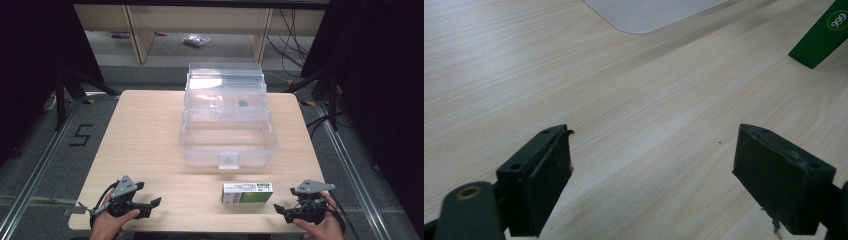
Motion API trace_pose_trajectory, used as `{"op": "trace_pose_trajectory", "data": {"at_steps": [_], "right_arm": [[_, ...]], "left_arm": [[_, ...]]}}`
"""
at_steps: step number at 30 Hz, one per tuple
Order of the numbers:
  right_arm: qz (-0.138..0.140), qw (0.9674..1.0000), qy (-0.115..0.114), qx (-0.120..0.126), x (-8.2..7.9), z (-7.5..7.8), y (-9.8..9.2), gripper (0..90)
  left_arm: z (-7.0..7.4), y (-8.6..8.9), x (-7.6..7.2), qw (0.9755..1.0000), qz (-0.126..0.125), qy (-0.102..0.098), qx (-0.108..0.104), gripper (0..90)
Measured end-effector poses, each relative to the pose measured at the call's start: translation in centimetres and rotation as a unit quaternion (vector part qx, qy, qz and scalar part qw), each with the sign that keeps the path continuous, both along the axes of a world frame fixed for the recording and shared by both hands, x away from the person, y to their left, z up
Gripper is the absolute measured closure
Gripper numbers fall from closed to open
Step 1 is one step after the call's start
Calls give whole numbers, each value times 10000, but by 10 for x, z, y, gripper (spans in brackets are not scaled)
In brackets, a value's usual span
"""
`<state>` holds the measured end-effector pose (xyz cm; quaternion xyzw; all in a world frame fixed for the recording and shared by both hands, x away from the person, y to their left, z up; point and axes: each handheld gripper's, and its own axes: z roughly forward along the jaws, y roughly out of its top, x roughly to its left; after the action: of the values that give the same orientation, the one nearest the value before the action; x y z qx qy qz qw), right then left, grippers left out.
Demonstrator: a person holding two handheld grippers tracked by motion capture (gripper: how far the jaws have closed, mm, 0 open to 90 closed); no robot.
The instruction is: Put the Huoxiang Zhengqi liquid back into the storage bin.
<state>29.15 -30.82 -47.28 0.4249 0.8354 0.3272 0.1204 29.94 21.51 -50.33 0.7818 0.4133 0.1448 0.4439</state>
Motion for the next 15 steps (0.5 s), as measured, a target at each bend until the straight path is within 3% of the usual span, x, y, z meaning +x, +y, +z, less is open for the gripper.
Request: {"op": "trace_pose_trajectory", "data": {"at_steps": [7,8,15], "right_arm": [[79,9999,-66,-31,0,3,2,162],[144,9998,-140,-82,1,4,2,162],[278,9992,-102,-250,3,9,4,162]], "left_arm": [[0,0,0,10000,1,8,18,149],[0,2,0,9999,-47,21,113,148],[0,1,0,10000,12,3,18,149]]}}
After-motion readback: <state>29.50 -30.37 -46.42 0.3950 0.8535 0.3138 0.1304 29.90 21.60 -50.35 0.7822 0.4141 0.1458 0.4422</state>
